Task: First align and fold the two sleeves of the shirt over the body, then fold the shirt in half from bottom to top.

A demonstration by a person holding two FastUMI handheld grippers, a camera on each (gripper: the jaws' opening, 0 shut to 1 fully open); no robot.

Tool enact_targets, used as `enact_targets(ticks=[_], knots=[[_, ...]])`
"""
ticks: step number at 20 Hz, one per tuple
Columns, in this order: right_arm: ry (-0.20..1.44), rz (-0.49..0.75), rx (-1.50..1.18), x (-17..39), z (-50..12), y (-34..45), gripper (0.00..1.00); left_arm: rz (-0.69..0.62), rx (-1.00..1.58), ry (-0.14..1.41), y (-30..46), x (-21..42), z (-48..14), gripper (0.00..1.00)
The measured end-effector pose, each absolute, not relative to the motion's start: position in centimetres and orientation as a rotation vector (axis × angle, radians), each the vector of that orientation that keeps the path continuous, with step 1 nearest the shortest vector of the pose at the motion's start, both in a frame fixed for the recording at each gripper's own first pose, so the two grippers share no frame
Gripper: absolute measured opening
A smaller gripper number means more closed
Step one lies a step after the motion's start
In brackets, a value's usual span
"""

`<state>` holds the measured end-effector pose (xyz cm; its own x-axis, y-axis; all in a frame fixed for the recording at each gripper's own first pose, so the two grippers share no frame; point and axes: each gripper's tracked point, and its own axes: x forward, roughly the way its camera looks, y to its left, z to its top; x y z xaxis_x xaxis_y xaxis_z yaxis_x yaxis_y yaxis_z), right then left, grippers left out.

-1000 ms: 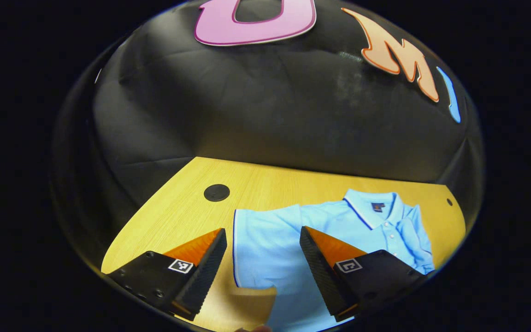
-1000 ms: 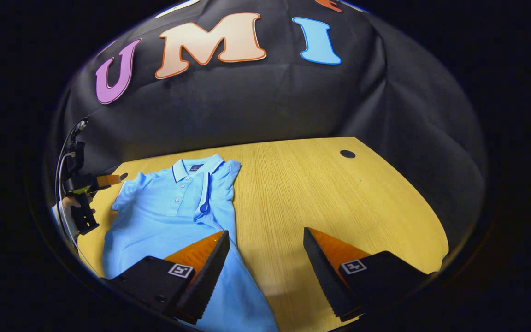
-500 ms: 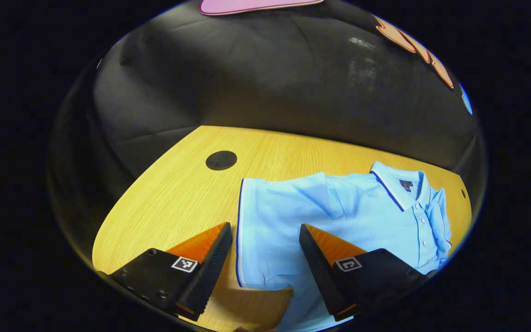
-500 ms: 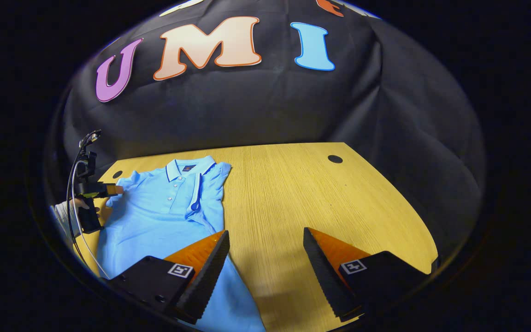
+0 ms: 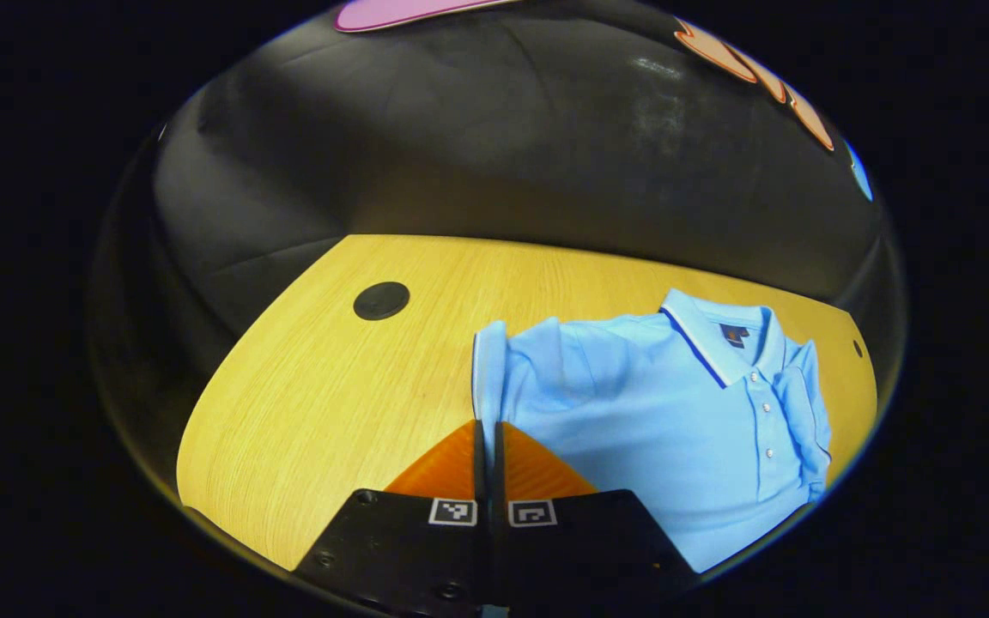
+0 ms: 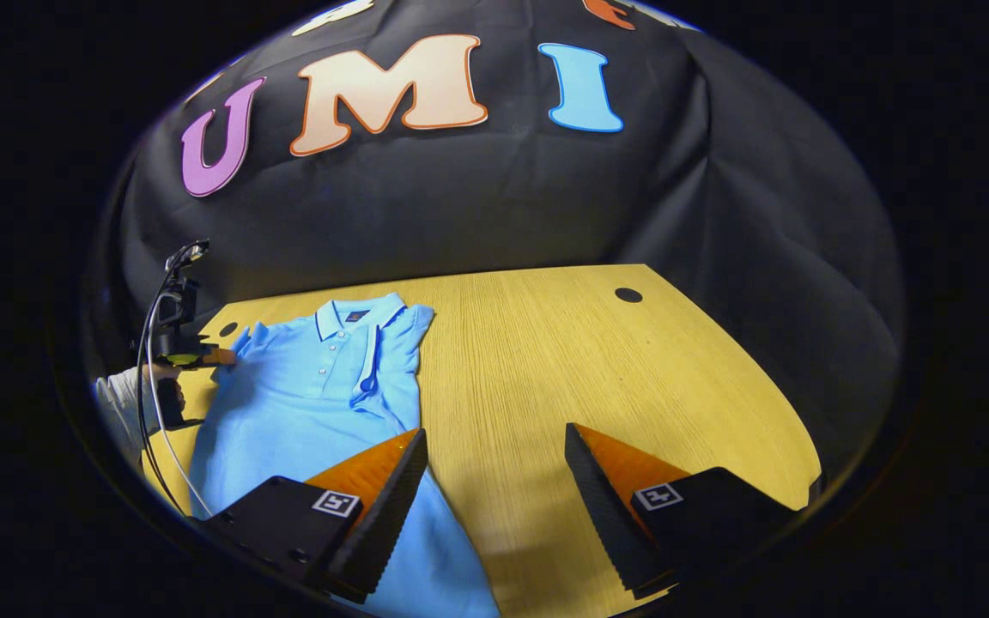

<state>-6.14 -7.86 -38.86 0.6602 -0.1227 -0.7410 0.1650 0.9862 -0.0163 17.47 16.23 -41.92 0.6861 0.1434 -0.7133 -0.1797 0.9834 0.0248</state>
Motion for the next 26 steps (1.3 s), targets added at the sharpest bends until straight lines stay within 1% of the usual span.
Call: enact_targets(ticks=[1,2,3,4,5,6,7,8,9,11,12,16,17,18,19,20,22,23,24,25,26], knots=[[0.829,-0.164,0.059,-6.2,-38.7,-8.1,0.97,0.176,-0.061,0.764,15.4,18.0,-40.9,0.00],[0.827,-0.166,0.066,-6.2,-38.5,-8.4,0.99,0.167,-0.064,0.738,14.6,18.3,-39.8,0.00],[0.826,-0.167,0.071,-6.3,-38.4,-8.7,0.99,0.143,-0.062,0.723,13.2,18.5,-38.9,0.00],[0.822,-0.176,0.073,-6.4,-38.3,-9.3,0.97,0.132,-0.052,0.710,12.2,18.7,-38.2,0.00],[0.818,-0.181,0.077,-6.4,-38.4,-9.7,0.97,0.112,-0.046,0.712,11.1,18.9,-38.0,0.00],[0.821,-0.186,0.087,-6.5,-38.4,-10.2,0.99,0.099,-0.043,0.709,9.9,18.9,-37.8,0.00],[0.825,-0.190,0.098,-6.6,-38.5,-10.5,1.00,0.084,-0.041,0.719,8.6,18.7,-38.0,0.00],[0.825,-0.194,0.107,-6.7,-38.5,-10.8,0.98,0.069,-0.038,0.727,7.5,18.5,-38.5,0.00],[0.819,-0.199,0.109,-6.6,-38.5,-11.3,1.00,0.058,-0.028,0.733,6.3,18.2,-38.8,0.00],[0.812,-0.204,0.102,-6.8,-38.6,-12.2,1.00,0.040,-0.001,0.754,4.4,17.7,-39.8,0.00],[0.816,-0.204,0.105,-7.0,-38.7,-12.5,0.97,0.033,0.009,0.770,3.5,17.4,-40.4,0.00],[0.823,-0.190,0.127,-7.7,-38.8,-13.9,0.97,0.031,0.042,0.830,1.3,16.3,-43.5,0.00],[0.822,-0.180,0.123,-7.9,-38.8,-14.4,0.97,0.007,0.018,0.843,0.4,15.9,-43.9,0.01],[0.818,-0.165,0.124,-8.0,-38.4,-14.8,1.00,-0.014,-0.028,0.863,-0.6,15.4,-44.6,0.02],[0.812,-0.146,0.129,-7.9,-38.1,-15.1,1.00,-0.033,-0.082,0.864,-1.7,14.6,-43.9,0.27],[0.802,-0.121,0.136,-7.7,-37.6,-15.4,1.00,-0.023,-0.104,0.840,-2.0,14.3,-42.5,0.51],[0.802,-0.062,0.141,-7.7,-37.8,-15.4,0.99,-0.003,-0.086,0.757,-1.6,13.3,-39.6,0.99],[0.803,-0.031,0.140,-7.7,-37.7,-15.4,1.00,0.006,-0.065,0.728,-1.3,12.3,-37.7,0.94],[0.806,-0.005,0.136,-7.7,-37.8,-15.5,0.96,0.014,-0.046,0.697,-1.0,10.9,-36.1,0.96],[0.813,0.018,0.134,-7.9,-38.2,-15.5,0.96,0.024,-0.031,0.672,-0.4,9.3,-34.4,0.96],[0.821,0.035,0.135,-8.3,-38.2,-15.3,0.99,0.036,-0.020,0.652,0.2,7.6,-33.1,0.96]])
